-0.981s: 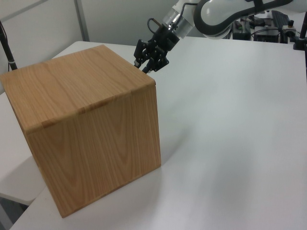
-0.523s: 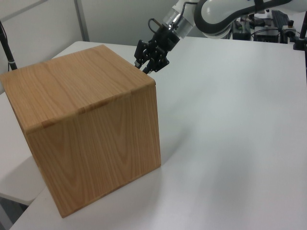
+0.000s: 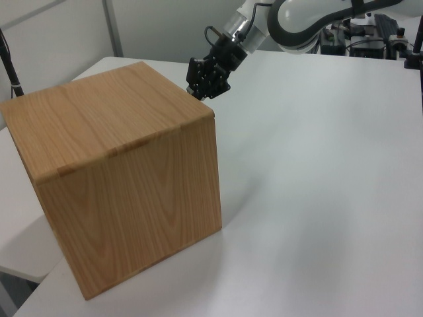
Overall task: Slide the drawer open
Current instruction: 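Lower the gripper onto the black handle and close on it, then pull the handle away from the cabinet, sliding the drawer out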
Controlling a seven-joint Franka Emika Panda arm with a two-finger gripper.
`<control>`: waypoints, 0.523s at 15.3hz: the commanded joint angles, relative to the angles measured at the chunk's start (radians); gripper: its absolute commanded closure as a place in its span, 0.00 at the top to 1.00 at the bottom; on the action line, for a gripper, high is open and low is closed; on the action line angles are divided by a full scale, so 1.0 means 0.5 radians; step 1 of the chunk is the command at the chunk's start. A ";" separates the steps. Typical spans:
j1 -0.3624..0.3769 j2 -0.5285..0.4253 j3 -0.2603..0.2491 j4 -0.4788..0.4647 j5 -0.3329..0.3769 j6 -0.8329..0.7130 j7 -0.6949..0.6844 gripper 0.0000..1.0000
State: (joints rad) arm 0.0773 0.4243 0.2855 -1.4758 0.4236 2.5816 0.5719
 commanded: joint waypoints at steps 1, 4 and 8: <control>-0.056 -0.063 0.009 -0.088 0.012 -0.055 -0.064 0.19; -0.114 -0.170 0.012 -0.242 0.015 -0.061 -0.122 0.19; -0.219 -0.284 0.012 -0.404 0.018 -0.137 -0.165 0.19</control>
State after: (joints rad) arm 0.0330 0.3728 0.2901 -1.5442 0.4236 2.5811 0.5349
